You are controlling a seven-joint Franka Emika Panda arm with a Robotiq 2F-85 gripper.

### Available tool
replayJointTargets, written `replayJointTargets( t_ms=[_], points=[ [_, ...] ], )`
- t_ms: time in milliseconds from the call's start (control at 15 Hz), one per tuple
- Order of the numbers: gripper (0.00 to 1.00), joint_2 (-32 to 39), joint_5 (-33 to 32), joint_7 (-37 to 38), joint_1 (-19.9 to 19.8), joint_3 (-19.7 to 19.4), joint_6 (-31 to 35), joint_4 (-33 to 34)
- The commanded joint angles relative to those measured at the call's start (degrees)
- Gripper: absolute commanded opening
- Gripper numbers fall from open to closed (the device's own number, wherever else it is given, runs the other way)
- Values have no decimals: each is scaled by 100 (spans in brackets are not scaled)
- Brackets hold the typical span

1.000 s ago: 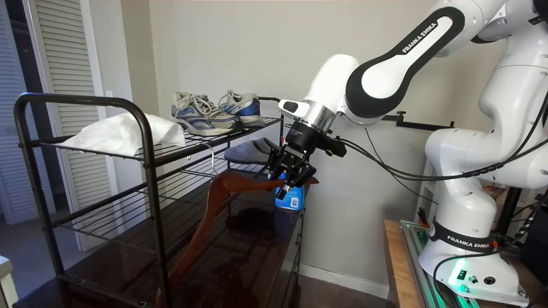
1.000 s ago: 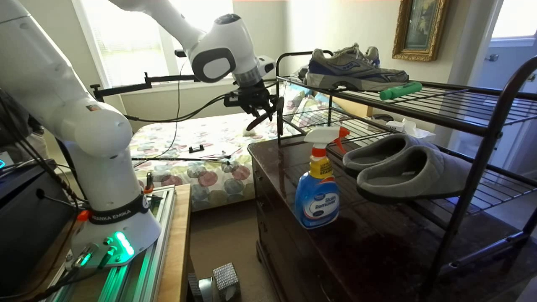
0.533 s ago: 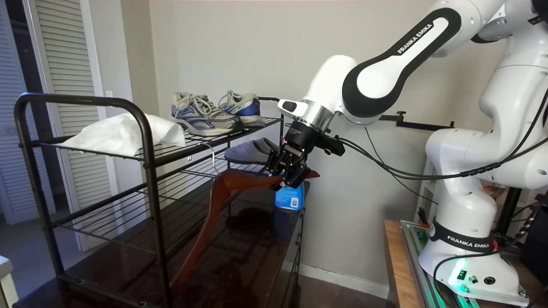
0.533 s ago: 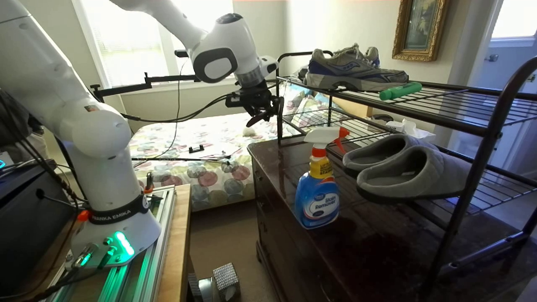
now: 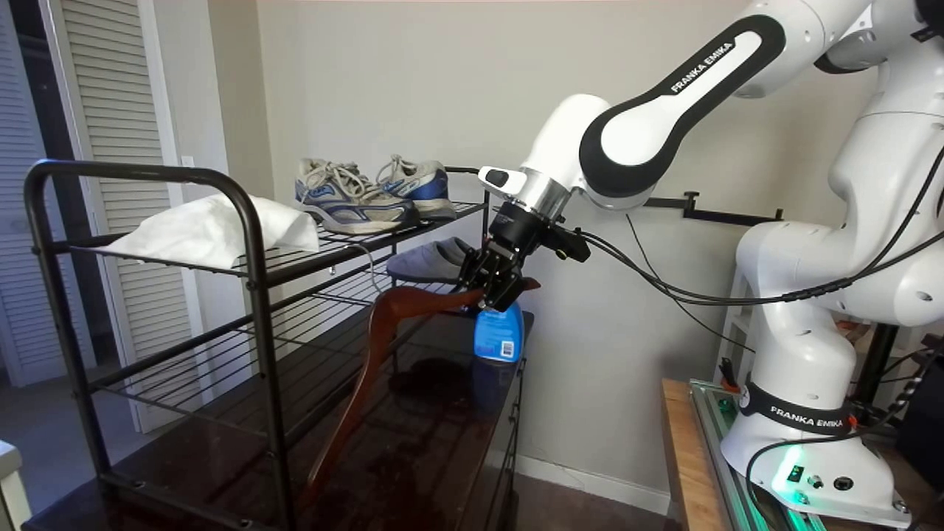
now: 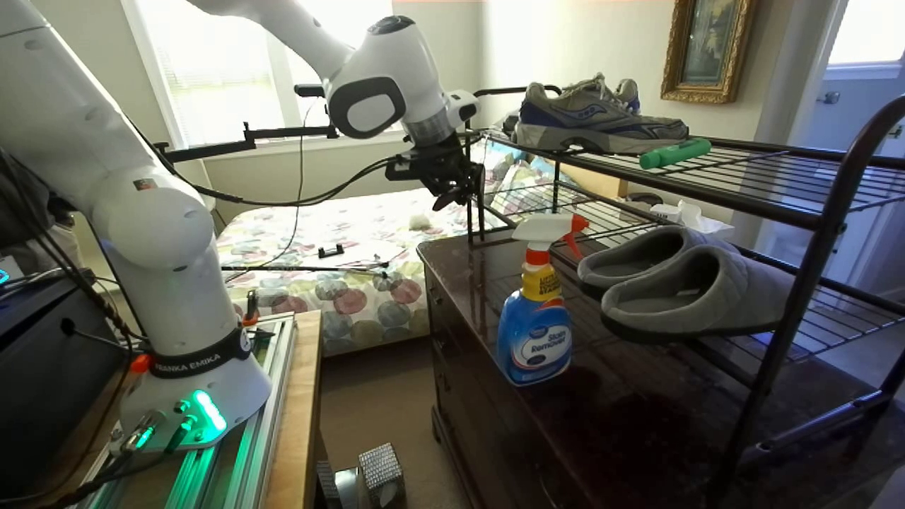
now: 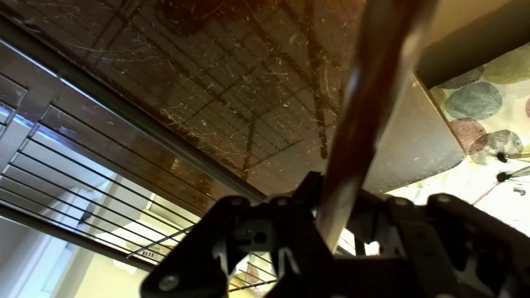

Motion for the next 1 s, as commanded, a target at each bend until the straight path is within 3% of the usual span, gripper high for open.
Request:
replayJointTargets(
  t_ms=[0,733,867,933],
  points=[
    [3,-175,144,45,-269,141,-116,-4],
    [3,-758,184,86,-723,-35,-539,-145],
    [3,-764,172,80,-773,-66,-876,-63],
    [35,-761,207,42,-768,-102,-1020,-29]
  ],
)
